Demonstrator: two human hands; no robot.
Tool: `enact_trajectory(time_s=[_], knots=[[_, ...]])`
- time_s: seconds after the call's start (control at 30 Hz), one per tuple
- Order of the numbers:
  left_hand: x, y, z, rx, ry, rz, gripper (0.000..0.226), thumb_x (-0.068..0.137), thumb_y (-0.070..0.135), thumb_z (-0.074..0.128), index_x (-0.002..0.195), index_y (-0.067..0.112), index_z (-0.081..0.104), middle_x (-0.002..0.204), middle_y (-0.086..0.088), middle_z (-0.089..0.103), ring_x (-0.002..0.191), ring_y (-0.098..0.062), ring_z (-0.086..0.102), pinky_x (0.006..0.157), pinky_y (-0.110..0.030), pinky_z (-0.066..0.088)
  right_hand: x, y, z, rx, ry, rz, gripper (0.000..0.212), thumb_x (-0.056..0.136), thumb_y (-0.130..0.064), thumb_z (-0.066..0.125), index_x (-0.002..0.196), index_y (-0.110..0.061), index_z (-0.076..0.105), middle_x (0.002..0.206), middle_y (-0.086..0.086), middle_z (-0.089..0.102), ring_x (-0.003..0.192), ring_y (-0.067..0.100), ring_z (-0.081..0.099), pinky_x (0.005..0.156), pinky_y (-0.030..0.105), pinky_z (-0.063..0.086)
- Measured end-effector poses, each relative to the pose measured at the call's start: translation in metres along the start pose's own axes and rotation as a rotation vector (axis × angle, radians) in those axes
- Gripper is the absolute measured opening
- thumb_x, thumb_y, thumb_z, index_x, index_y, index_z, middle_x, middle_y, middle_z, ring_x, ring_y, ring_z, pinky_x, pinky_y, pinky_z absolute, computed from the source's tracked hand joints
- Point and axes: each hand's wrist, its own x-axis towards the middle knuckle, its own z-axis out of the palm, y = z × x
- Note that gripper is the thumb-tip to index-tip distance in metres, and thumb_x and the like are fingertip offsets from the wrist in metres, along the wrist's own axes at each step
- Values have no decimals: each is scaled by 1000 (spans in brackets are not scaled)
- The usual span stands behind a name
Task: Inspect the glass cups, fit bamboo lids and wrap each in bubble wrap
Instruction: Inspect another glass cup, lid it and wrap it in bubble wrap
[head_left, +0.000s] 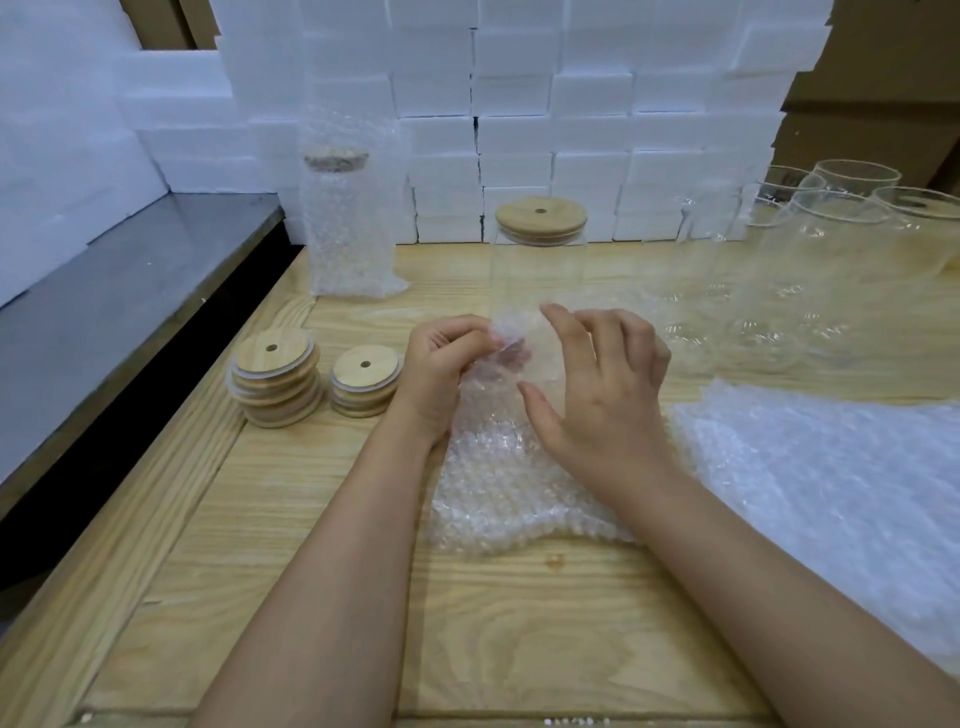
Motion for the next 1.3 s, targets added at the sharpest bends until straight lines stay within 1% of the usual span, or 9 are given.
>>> enact_trajectory(time_s=[0.17,0.3,0.5,0.6,0.7,0.8,0.97,1.13,1.3], knots=[[1,0,2,69,81,-24,24,68,7,49,46,5,59,50,-7,43,50,-20,37,50,-26,24,0,3,-3,15,43,3,25,70,-24,82,87,-12,69,96,13,60,104,24,35,89,39,24],[0,-1,1,127,133,21,27,69,8,48,54,-10,61,53,-27,49,53,-21,43,47,-21,34,2,2,-7,-128,157,-267,14,70,-15,79,69,-12,65,98,12,67,107,25,42,90,39,26],[2,-6,0,218,249,114,23,72,7,48,53,-6,55,53,-19,50,52,-24,40,51,-34,33,-1,-5,-8,-12,53,-411,5,78,-4,67,81,-8,65,74,4,65,63,23,60,85,37,42],[-4,-6,1,293,319,164,22,77,10,46,78,1,65,67,-17,59,60,-27,53,56,-41,43,-2,-7,-8,54,-1,-325,30,69,8,72,97,-4,70,67,1,61,54,22,55,69,37,48],[-8,-3,3,611,405,463,35,81,2,40,109,7,60,95,-3,59,84,-21,57,74,-44,49,-1,-8,-8,63,0,-318,47,64,15,70,107,-3,69,65,1,58,54,22,50,56,36,49],[-6,-1,7,938,372,713,38,78,-9,46,104,7,70,109,-17,53,95,-29,49,81,-45,46,-1,-8,-5,63,-51,-315,54,66,15,65,116,-4,66,61,1,53,57,24,50,54,36,46],[-8,-6,6,1098,326,719,35,66,-23,55,67,9,70,102,-19,60,96,-28,43,75,-52,45,-1,-9,-8,141,-98,-278,38,77,-4,58,114,-1,65,80,2,68,67,25,58,61,40,47],[-10,-3,5,1072,328,670,25,74,4,45,58,7,64,95,-17,61,84,-37,52,73,-52,46,34,-12,-18,423,218,46,37,84,-24,60,116,-6,62,101,11,55,91,24,49,86,25,40],[-10,-3,4,1020,286,600,22,70,2,43,60,3,63,99,-17,62,77,-33,57,73,-51,43,73,0,-9,608,-211,452,76,80,-49,69,142,-50,24,144,6,31,132,24,25,104,34,29]])
